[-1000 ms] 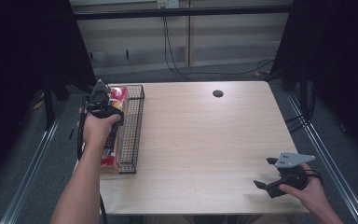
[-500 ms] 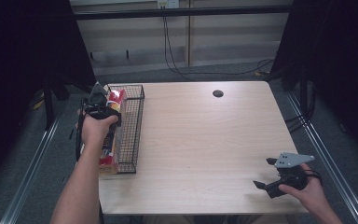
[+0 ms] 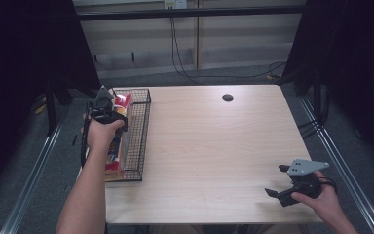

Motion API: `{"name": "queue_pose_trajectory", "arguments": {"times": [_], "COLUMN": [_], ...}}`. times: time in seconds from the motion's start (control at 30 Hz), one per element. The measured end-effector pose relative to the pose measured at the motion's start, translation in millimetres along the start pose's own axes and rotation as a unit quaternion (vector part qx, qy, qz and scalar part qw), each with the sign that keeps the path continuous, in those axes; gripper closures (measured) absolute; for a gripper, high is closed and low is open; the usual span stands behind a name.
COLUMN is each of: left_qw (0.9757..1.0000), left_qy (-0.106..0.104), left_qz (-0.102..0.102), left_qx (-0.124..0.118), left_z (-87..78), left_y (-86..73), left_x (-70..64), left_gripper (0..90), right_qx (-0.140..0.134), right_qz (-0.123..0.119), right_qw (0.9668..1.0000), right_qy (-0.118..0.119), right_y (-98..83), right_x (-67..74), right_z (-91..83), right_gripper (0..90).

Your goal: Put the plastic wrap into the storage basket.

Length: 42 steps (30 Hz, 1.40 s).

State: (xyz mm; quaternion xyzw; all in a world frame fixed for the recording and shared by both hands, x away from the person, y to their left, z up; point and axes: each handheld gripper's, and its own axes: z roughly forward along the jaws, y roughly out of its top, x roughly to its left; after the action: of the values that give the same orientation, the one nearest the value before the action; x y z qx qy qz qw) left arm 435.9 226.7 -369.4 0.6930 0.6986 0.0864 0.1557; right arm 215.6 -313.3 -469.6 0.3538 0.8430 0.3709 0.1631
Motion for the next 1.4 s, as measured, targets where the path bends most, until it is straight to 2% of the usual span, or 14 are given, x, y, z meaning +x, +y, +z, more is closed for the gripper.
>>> {"name": "queue_pose_trajectory", "arguments": {"times": [0.1,0.23,0.3,0.33,0.37,0.57,0.8,0.87,1.03,1.07,1.1,1.2,1.27,1.4], "left_qw": [1.0,1.0,0.9999,1.0,0.9999,1.0,0.9999,0.9998,0.9998,0.9996,0.9997,0.9995,0.9995,0.9995], "left_qy": [-0.003,0.006,0.004,0.001,-0.001,-0.002,-0.001,-0.004,-0.004,-0.006,-0.006,-0.005,0.0,-0.002], "left_qz": [-0.001,-0.006,-0.011,-0.006,-0.013,-0.004,-0.007,-0.014,-0.006,-0.013,-0.006,-0.015,-0.007,-0.009], "left_qx": [0.0,0.003,0.002,0.004,0.003,0.007,0.014,0.013,0.02,0.023,0.025,0.027,0.032,0.032], "left_z": [2.5,6.0,7.8,8.3,9.6,15.9,22.0,23.1,27.1,28.3,29.6,32.9,35.2,35.6], "left_y": [1.9,3.0,3.3,3.6,3.4,3.5,5.8,5.7,5.5,5.3,5.6,5.2,5.1,5.3], "left_x": [0.1,-1.2,-1.5,-0.4,-0.9,-0.4,0.5,0.0,1.3,0.6,2.3,1.8,1.6,0.0], "left_gripper": [43.8,43.8,43.8,43.8,43.8,43.7,43.5,43.5,43.2,43.2,43.2,43.1,43.0,42.8], "right_qx": [0.002,0.001,0.0,0.0,0.0,0.0,0.001,0.002,0.004,0.004,0.005,0.006,0.005,0.007], "right_qz": [0.0,0.0,0.0,0.0,0.0,-0.001,0.002,0.002,0.001,0.001,0.001,0.002,0.001,0.003], "right_qw": [1.0,1.0,1.0,1.0,1.0,1.0,1.0,1.0,1.0,1.0,1.0,1.0,1.0,1.0], "right_qy": [-0.001,0.001,0.001,0.001,0.002,0.001,0.003,0.003,0.004,0.004,0.003,0.004,0.003,0.005], "right_y": [-0.2,-0.8,-0.9,-0.9,-0.8,-0.9,-0.8,-0.8,-0.8,-0.8,-0.9,-1.5,-2.1,-2.5], "right_x": [-0.2,-1.0,-1.1,-1.1,-1.1,-1.0,-1.0,-1.1,-0.4,-0.4,-0.3,-0.4,-1.1,-0.9], "right_z": [-0.3,0.2,0.3,0.3,0.1,0.3,1.5,1.6,3.3,3.3,3.4,3.7,3.7,4.1], "right_gripper": [3.0,3.1,3.1,3.1,3.1,3.1,3.0,3.1,3.1,3.1,3.1,3.1,3.1,3.1]}}
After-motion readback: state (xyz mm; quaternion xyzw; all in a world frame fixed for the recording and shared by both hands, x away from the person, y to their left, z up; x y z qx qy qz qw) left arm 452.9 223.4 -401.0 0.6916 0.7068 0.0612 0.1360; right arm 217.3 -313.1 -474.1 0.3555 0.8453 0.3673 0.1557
